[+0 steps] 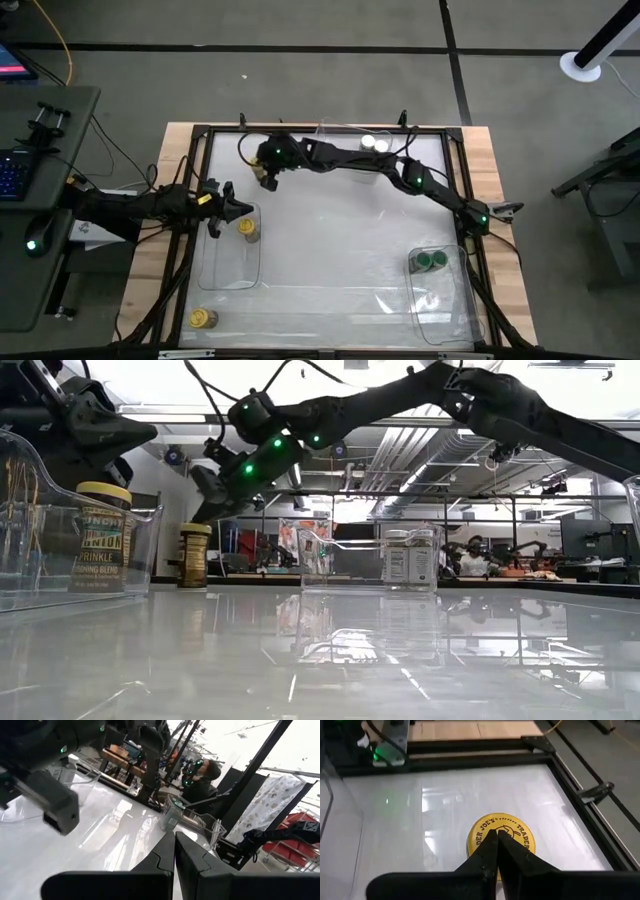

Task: Sort spices by type
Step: Put the top yellow seasoning bottle into the left transparent bin

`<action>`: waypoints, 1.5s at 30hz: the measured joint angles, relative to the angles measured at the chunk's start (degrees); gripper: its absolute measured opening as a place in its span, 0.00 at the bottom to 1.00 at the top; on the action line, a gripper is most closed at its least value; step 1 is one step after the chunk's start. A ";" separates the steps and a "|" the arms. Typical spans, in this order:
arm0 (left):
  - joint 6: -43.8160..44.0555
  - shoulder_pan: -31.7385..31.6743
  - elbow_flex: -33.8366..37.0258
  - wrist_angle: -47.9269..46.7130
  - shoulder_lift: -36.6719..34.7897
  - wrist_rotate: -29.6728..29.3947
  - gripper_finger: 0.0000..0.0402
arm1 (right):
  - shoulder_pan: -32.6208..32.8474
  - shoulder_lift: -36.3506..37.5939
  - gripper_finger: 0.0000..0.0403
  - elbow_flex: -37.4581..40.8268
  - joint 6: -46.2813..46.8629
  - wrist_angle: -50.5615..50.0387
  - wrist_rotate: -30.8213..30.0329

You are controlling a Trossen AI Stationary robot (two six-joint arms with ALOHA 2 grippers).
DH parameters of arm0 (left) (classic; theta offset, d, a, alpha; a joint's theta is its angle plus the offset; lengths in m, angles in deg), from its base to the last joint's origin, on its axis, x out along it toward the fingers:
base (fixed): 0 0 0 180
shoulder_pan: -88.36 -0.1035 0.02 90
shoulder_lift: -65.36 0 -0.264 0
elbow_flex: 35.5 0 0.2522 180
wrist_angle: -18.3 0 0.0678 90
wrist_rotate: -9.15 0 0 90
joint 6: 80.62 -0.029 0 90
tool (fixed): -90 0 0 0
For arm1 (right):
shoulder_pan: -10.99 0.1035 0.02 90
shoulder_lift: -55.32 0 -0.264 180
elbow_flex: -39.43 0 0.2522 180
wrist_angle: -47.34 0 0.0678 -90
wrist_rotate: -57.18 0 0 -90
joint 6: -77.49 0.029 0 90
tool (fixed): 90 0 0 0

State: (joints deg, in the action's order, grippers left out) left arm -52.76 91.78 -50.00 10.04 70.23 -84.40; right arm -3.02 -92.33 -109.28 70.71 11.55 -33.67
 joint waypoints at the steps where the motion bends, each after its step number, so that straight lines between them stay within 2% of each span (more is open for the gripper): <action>1: 0.00 0.00 0.00 -0.06 0.00 0.02 0.00 | -0.07 0.29 0.00 0.02 -0.38 -1.33 -0.01; 26: 0.00 0.00 0.00 0.09 0.17 -0.09 0.00 | -0.27 6.20 0.00 0.48 -4.24 -33.08 0.43; 34: 0.00 0.01 0.00 0.00 0.17 -0.09 0.00 | 0.60 6.82 0.00 0.10 -5.75 -32.95 -2.00; 39: 0.00 0.00 0.00 0.04 0.17 -0.09 0.00 | 0.38 6.33 0.00 0.28 -3.94 -26.65 -1.95; 42: 0.01 0.00 0.00 0.00 0.17 -0.09 0.00 | -0.40 6.75 0.00 0.10 -0.66 -24.00 0.54; 45: 0.00 0.01 0.00 -0.02 0.17 -0.09 0.00 | -1.44 6.40 0.01 0.26 3.51 -20.95 6.29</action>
State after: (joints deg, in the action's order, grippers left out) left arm -52.76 91.78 -50.00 10.01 70.40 -84.49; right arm -4.46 -85.93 -109.03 74.22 -9.40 -27.39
